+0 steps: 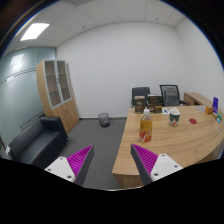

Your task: Pour water

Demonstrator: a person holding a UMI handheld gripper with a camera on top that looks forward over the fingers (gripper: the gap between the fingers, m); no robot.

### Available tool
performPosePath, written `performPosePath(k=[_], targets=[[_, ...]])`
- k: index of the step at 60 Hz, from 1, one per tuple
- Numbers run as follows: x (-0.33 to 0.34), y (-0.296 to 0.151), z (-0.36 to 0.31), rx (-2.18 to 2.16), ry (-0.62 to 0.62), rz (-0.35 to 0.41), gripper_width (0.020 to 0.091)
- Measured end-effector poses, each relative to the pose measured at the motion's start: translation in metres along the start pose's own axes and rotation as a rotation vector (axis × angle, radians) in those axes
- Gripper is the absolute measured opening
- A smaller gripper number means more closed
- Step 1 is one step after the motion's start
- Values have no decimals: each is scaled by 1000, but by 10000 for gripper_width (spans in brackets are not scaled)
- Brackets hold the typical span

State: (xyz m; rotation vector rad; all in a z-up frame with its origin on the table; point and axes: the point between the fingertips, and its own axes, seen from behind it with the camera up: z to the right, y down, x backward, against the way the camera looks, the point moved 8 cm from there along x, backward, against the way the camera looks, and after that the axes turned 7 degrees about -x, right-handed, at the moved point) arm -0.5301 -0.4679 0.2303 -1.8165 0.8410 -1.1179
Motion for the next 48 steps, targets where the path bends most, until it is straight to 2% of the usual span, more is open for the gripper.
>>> performPosePath(k=[7, 15, 27, 35, 48], targets=[[-2, -1, 13, 5, 46, 16, 816], [-9, 1, -3, 15, 86, 21, 812], [-45, 5, 4, 4, 142, 49, 815], [-100, -1, 54, 33, 189, 77, 816], [-233, -4, 148, 26, 221, 136, 817]])
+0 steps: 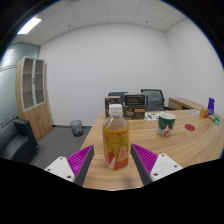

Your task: Pour water

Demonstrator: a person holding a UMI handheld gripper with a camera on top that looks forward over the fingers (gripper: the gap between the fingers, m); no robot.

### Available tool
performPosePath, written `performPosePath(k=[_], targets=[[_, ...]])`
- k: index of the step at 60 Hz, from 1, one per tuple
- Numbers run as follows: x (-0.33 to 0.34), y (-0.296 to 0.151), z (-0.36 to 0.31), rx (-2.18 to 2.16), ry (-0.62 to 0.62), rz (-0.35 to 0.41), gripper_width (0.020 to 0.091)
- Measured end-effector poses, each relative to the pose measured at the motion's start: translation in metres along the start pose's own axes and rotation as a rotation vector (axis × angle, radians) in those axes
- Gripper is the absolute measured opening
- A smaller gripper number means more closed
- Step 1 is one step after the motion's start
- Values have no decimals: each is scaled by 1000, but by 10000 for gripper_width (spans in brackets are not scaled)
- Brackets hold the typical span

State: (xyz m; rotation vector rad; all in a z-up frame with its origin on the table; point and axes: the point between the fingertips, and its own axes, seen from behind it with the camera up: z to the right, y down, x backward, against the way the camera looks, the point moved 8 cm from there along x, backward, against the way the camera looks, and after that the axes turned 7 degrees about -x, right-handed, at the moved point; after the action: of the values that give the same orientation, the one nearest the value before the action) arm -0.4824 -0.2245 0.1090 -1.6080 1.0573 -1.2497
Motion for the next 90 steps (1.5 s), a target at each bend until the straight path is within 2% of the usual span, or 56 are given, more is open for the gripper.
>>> performPosePath(k=[8, 12, 14, 16, 26, 31, 37, 46, 55, 62, 70, 79, 90], targets=[[-59, 4, 19, -16, 1, 23, 817], [-72, -1, 14, -16, -23, 61, 806], [-75, -5, 12, 9, -34, 79, 762], [-79, -7, 12, 62, -40, 97, 618], [-93, -8, 21, 24, -17, 81, 472], [-99, -9, 22, 48, -41, 49, 426], [-103, -22, 19, 43, -92, -21, 428], [-122, -99, 49, -161, -129, 58, 428], [-151, -152, 94, -805, -240, 47, 426], [-170, -156, 118, -1341, -293, -27, 426], [-182, -152, 128, -1735, -334, -98, 428], [-189, -155, 135, -2080, -362, -108, 427], [-187, -162, 138, -2180, -382, -99, 426]])
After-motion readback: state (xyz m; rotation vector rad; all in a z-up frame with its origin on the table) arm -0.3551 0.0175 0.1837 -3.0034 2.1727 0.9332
